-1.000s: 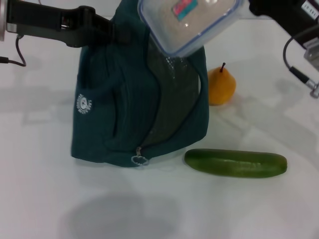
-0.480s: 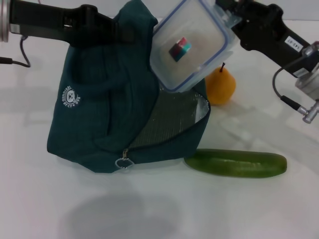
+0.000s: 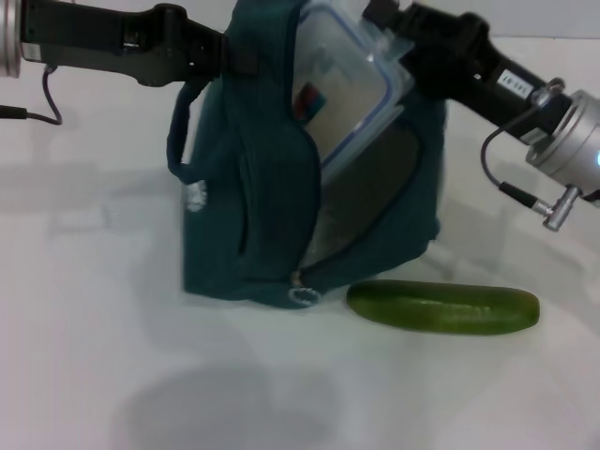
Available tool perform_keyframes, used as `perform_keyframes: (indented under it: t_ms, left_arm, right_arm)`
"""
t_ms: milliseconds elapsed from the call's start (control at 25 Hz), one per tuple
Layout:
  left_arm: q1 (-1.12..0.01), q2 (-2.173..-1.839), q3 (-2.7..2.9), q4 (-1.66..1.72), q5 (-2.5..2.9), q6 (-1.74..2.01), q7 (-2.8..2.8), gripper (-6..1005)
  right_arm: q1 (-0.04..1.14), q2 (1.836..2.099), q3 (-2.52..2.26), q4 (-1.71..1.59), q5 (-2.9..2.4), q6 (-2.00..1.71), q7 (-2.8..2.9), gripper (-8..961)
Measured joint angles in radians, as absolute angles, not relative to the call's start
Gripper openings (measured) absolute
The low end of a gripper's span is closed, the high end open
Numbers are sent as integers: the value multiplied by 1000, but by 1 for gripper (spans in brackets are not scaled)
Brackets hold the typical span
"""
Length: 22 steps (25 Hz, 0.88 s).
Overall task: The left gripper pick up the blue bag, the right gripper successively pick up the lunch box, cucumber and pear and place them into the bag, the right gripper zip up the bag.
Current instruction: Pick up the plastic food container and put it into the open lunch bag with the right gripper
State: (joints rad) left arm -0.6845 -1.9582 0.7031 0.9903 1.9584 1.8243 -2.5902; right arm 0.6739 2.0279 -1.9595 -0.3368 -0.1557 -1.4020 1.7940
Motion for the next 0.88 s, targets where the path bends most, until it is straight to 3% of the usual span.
perform_keyframes:
  t_ms: [880]
  left_arm:
    - [-692,-1973,709,875,1940,1810,-2529,44]
  right_arm:
    - [689,2028,-2043,-343,-158,-1232,1749,186]
